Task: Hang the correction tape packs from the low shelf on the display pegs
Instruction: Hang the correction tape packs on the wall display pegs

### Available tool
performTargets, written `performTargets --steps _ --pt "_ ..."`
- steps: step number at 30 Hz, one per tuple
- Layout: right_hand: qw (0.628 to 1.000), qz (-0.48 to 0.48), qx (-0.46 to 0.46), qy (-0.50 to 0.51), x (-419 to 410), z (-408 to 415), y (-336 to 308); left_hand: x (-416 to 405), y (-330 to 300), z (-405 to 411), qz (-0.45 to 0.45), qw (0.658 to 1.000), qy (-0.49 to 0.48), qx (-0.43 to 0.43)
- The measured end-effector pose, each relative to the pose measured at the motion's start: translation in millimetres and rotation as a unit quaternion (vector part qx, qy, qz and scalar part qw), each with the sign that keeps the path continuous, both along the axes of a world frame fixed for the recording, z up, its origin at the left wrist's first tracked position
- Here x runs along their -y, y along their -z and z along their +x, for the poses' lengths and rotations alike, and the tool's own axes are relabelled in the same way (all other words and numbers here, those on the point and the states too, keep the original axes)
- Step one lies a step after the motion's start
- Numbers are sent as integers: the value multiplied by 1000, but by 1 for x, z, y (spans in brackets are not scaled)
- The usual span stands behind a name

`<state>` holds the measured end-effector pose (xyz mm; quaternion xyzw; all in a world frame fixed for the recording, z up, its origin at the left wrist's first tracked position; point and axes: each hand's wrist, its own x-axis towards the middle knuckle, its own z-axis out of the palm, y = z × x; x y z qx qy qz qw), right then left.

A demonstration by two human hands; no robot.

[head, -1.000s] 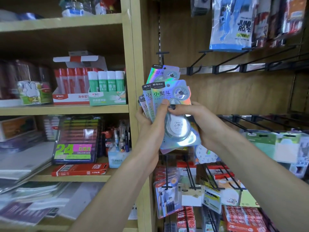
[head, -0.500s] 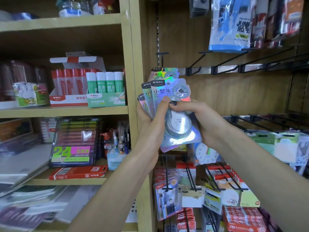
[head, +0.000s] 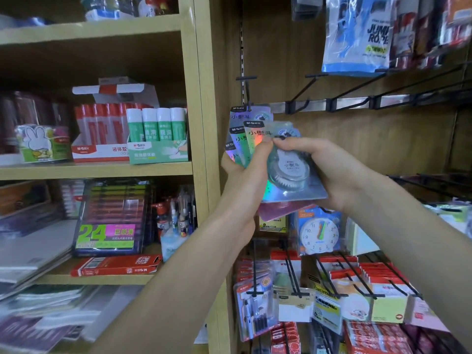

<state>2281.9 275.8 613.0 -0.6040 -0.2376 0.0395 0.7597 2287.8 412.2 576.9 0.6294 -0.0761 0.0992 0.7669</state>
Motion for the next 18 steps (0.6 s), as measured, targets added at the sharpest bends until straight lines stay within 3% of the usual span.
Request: performTargets --steps 6,18 --pt "995 -52 -61 54 5 41 -6 12 -16 38 -4 996 56 -73" --pt "984 -85 -136 83 -10 107 -10 6 -36 78 12 989 28 -146"
